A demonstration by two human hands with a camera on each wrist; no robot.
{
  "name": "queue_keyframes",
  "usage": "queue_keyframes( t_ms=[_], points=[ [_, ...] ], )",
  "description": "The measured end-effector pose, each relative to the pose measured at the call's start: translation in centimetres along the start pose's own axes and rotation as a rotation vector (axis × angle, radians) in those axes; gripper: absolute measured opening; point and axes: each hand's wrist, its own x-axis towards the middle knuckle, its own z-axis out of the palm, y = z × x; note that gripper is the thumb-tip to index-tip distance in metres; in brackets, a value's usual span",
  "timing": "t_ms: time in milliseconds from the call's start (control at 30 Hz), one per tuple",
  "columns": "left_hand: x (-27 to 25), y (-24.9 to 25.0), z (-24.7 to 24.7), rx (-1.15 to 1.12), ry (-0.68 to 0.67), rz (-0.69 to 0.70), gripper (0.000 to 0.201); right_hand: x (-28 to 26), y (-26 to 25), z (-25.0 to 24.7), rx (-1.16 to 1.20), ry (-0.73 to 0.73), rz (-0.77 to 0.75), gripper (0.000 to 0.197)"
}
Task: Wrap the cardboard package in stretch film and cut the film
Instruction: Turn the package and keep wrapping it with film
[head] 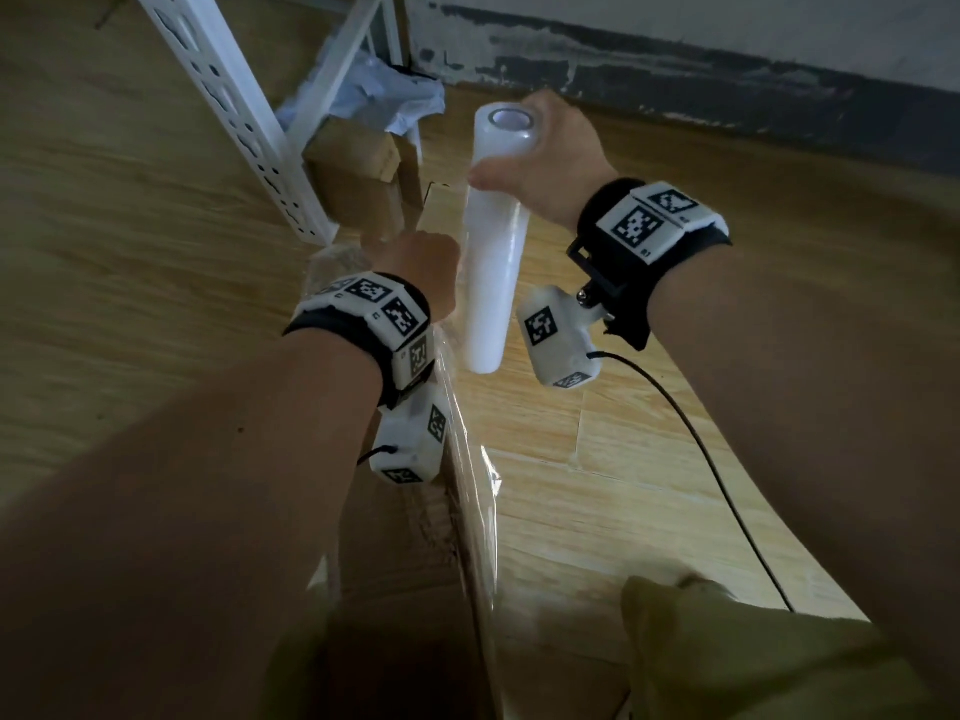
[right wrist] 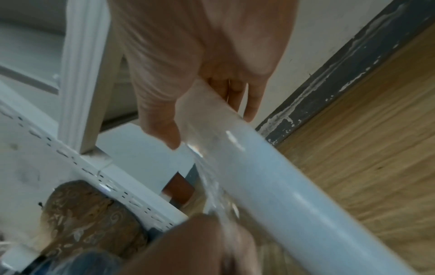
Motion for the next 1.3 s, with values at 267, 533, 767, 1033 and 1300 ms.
queue_keyframes(
  t_ms=[267,533,767,1033,1300],
  points=[
    [0.3,-0.7,0.0,0.033,-0.019,-0.034,0.021,-1.1,0.9,-3.1,-0.249,-0.276,0.002,0.056],
    [1.0,-1.7,0.5,-0.023,-0.021,-0.135,0.025,-1.7,1.6,-1.6,-0.018,-0.195,0.120,0.056],
    [1.6,-3.6,1.3,-0.106,-0.030,-0.187,0.019,-1.5,1.1,0.1,-0.138,0.153,0.067,0.033],
    [2.0,-3.3,1.5,0.015,-0.062,-0.128,0.013,-2.0,-1.1,-1.8,-0.487,-0.173,0.059,0.008],
    [2.2,-3.7,2.0,0.086,-0.049,-0.154,0.030,-2.3,-0.8,-2.1,-0.686,-0.219,0.018,0.049]
  ],
)
